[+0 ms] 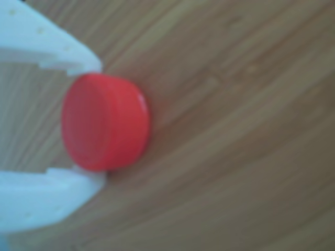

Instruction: Grasp a red cap and put it in the cup.

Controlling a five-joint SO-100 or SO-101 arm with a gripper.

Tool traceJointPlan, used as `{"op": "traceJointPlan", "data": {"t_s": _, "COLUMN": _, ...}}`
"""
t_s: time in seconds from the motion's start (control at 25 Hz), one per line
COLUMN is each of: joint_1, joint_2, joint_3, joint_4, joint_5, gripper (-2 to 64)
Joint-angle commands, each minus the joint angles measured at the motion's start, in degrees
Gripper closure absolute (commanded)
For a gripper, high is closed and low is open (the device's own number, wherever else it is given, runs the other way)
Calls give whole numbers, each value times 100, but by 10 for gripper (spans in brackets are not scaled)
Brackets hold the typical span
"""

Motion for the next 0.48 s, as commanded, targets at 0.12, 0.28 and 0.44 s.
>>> {"op": "traceJointPlan", "data": {"t_s": 0.12, "joint_1": -272, "joint_2": 896, "joint_3": -123, "joint_4": 229, "joint_5": 79, "gripper": 523}}
{"op": "traceJointPlan", "data": {"t_s": 0.28, "joint_1": -501, "joint_2": 1169, "joint_3": -132, "joint_4": 316, "joint_5": 237, "gripper": 523}}
{"op": "traceJointPlan", "data": {"t_s": 0.44, "joint_1": -844, "joint_2": 1564, "joint_3": -343, "joint_4": 554, "joint_5": 325, "gripper": 523}}
